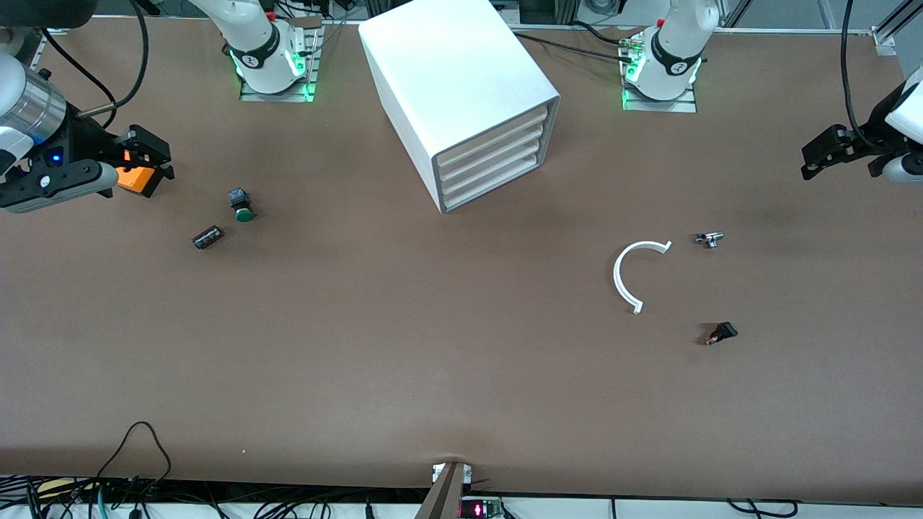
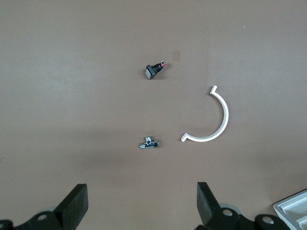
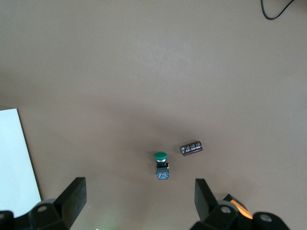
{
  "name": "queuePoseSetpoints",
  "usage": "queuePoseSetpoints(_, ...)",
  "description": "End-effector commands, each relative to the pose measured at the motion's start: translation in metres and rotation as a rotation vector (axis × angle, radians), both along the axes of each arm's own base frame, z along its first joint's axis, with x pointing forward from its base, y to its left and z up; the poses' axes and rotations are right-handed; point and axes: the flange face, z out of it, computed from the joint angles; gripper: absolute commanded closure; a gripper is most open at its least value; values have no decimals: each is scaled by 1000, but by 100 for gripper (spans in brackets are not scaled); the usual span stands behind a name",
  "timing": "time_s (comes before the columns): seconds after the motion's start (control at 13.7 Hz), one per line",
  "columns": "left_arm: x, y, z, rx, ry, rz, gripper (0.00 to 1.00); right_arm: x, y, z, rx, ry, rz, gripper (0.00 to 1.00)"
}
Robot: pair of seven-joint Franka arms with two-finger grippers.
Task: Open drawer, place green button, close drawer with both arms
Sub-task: 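Reach the left gripper toward the white cabinet's drawer handle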
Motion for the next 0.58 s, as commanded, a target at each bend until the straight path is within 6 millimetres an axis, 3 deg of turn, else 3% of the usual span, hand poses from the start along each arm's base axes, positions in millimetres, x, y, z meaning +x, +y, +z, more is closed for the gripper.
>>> queuePoseSetpoints(0.0, 2, -1, 3, 1, -4, -26, 0, 1, -1, 6, 2, -2, 6, 0)
queuePoseSetpoints(0.29, 2, -18, 0, 3, 13, -54, 0, 1, -1, 6, 2, -2, 9, 0)
queuePoseSetpoints(0.51, 11, -43, -34, -43, 114, -138, 0, 1, -1, 6, 4, -6, 7, 0)
